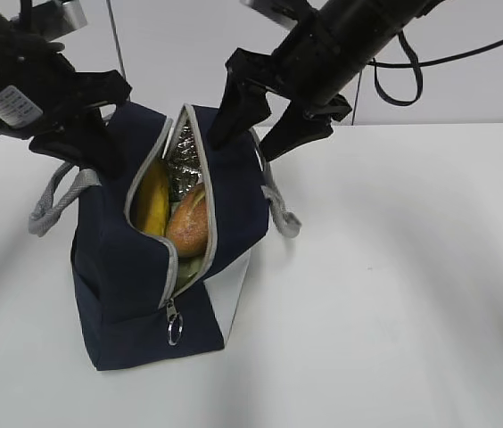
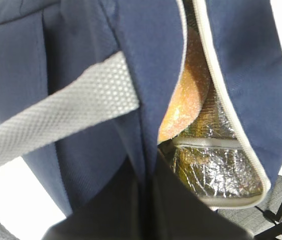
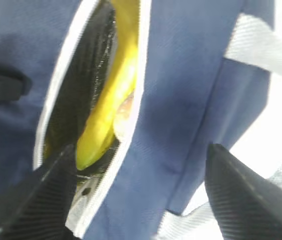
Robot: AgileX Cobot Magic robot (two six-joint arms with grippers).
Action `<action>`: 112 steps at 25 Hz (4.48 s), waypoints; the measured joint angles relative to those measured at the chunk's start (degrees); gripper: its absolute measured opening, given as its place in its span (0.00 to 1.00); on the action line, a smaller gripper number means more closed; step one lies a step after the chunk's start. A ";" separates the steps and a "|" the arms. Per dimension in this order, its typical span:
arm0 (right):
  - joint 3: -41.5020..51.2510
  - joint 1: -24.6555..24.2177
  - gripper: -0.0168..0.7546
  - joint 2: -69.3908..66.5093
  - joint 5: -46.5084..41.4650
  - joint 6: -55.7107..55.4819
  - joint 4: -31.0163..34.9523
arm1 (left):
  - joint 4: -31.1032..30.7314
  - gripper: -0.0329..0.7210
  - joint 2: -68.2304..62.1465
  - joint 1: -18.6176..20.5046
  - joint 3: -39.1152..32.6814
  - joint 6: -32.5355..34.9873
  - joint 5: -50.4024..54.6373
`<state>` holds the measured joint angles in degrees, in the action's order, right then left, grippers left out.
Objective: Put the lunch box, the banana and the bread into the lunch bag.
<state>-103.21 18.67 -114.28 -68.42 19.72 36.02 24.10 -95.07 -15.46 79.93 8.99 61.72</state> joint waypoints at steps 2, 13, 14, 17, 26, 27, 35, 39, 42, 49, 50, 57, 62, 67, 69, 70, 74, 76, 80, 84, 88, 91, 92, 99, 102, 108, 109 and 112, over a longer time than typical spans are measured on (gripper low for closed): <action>-0.62 0.00 0.79 0.00 -0.28 -1.08 -1.99 | 0.00 0.04 0.00 0.00 0.00 0.00 0.00; -1.19 0.00 0.78 -2.09 -0.75 -4.13 -9.75 | 0.00 0.04 0.00 0.00 0.00 0.00 -0.04; -1.19 0.00 0.78 -2.47 -0.75 -4.13 -9.09 | 0.00 0.04 0.00 0.00 0.00 0.00 -0.04; -1.19 0.00 0.78 -3.62 -0.52 -3.78 -7.42 | 0.00 0.04 0.00 0.00 0.00 0.03 -0.04; -1.19 0.00 0.44 -7.27 -0.13 -1.17 0.14 | 0.00 0.04 0.00 0.00 0.00 0.03 -0.06; -1.19 0.00 0.31 -7.27 -0.13 -0.54 0.72 | 0.00 0.04 0.00 0.00 0.00 0.03 -0.11; -1.19 0.00 0.02 -7.15 -0.77 -0.32 1.42 | 1.08 0.04 0.00 0.00 0.00 0.03 -0.26; -1.19 0.00 0.01 -4.70 -1.15 -1.52 0.14 | 3.07 0.04 0.00 -0.67 0.06 0.03 -1.75; -1.19 0.00 0.01 -1.42 -1.85 -3.46 -3.99 | 3.01 0.04 0.00 -2.32 1.22 0.03 -1.88; -1.19 -0.10 0.01 4.64 -2.92 -5.90 -10.86 | 2.59 0.04 -0.56 -6.82 6.77 0.16 -3.48; -1.19 -0.10 0.01 5.09 -2.92 -6.34 -11.69 | 2.59 0.04 -1.08 -7.29 7.64 0.05 -3.48; -1.08 -0.10 0.01 4.98 -3.27 -8.80 -19.05 | 2.10 0.04 -7.39 -8.56 13.37 -0.28 -3.50; -1.08 -0.10 0.01 4.20 -3.27 -9.60 -22.93 | 2.16 0.04 -10.77 -8.61 17.66 -0.33 -3.89; -1.08 -0.10 0.01 2.21 -1.42 -9.85 -23.49 | 2.35 0.04 -12.71 -8.61 18.07 -0.33 -5.19; -1.08 -0.10 0.01 1.72 -0.94 -9.82 -23.57 | 2.48 0.04 -13.42 -8.61 18.28 -0.33 -5.28; -1.08 -0.10 0.01 1.48 -0.84 -9.82 -23.63 | 2.53 0.04 -13.62 -8.61 18.28 -0.33 -5.33; -1.08 -0.10 0.01 0.99 -0.75 -9.82 -23.63 | 2.53 0.04 -13.85 -8.68 18.28 -0.33 -5.28; -1.08 -0.10 0.05 0.99 -0.75 -9.82 -23.49 | 2.53 0.08 -13.85 -8.68 18.28 -0.33 -5.24; -1.41 -0.10 0.33 0.99 -0.86 -9.82 -20.88 | 2.59 0.36 -13.57 -8.68 18.38 -0.33 -4.57; -3.56 -0.10 0.54 0.99 -2.08 -9.88 -17.68 | 2.59 0.60 -12.49 -8.63 18.44 -0.33 -1.75; -5.02 -0.10 0.55 1.44 -2.31 -10.97 -16.76 | 2.49 0.62 -9.98 -8.59 18.44 0.00 0.36; -4.02 -0.10 0.56 3.97 -2.31 -11.31 -16.50 | 0.71 0.62 -6.79 -8.59 18.44 0.73 1.20; -3.09 -0.10 0.56 5.56 -2.31 -11.31 -16.38 | -0.48 0.62 -5.78 -8.59 18.44 0.85 1.46; 12.01 -0.10 0.56 20.08 3.24 -9.63 -15.51 | -3.26 0.62 2.70 -8.59 13.63 1.25 1.03; 21.08 -0.10 0.56 26.72 8.23 -5.08 -14.15 | -3.44 0.62 6.19 -8.59 6.83 1.82 -1.29; 39.84 -0.10 0.56 36.67 17.85 8.14 -6.12 | -2.36 0.62 14.08 -8.59 -5.49 4.11 -6.97; 42.90 -0.10 0.56 37.96 19.31 10.87 -3.95 | -1.82 0.62 15.45 -8.59 -6.97 5.21 -7.53; 50.81 -0.10 0.56 40.35 22.26 20.55 3.60 | -1.00 0.62 18.90 -8.59 -10.42 7.80 -8.50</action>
<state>-52.40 18.57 -73.93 -46.16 40.28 39.62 23.11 -76.18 -24.05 69.51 16.79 53.22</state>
